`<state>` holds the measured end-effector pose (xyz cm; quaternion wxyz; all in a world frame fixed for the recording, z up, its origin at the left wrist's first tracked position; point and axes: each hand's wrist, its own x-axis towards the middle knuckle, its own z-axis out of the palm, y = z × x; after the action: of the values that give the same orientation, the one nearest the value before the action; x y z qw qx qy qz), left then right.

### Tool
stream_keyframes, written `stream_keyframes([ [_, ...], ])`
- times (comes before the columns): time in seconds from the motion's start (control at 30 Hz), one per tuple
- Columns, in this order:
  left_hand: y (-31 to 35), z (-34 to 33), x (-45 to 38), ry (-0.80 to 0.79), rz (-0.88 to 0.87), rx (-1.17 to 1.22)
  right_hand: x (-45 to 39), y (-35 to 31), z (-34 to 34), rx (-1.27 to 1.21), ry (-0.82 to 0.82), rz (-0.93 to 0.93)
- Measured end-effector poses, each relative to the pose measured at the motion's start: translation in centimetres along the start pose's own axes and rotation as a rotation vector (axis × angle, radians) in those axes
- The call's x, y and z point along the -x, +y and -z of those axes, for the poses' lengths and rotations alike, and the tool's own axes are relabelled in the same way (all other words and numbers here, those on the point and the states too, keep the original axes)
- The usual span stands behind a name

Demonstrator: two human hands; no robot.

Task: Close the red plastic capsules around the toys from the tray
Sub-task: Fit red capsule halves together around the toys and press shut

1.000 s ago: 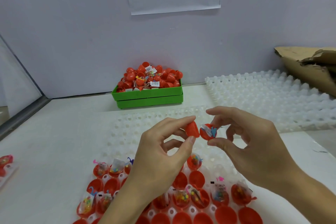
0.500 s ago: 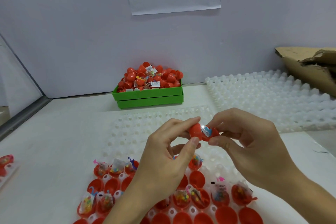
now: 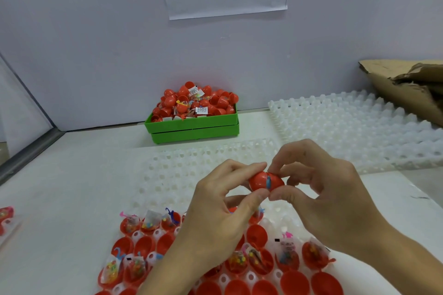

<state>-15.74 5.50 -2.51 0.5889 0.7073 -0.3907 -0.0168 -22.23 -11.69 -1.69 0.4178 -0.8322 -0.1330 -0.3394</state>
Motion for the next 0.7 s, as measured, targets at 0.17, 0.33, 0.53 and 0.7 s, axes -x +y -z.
stream_keyframes([
  [0.17, 0.2, 0.5, -0.3, 0.053, 0.039, 0.005, -0.1, -0.1, 0.1, -0.028, 0.016, 0.007],
  [0.33, 0.5, 0.8, -0.5, 0.055, 0.050, 0.085, -0.3, -0.2, -0.1, -0.156, 0.036, 0.000],
  [0.53, 0.6, 1.0, -0.4, 0.029, 0.057, 0.075, -0.3, -0.8, -0.5, -0.416, 0.073, -0.224],
  [0.7, 0.8, 0.8, -0.5, 0.063, 0.069, 0.103, -0.1, -0.9, -0.7, -0.490, 0.026, -0.230],
])
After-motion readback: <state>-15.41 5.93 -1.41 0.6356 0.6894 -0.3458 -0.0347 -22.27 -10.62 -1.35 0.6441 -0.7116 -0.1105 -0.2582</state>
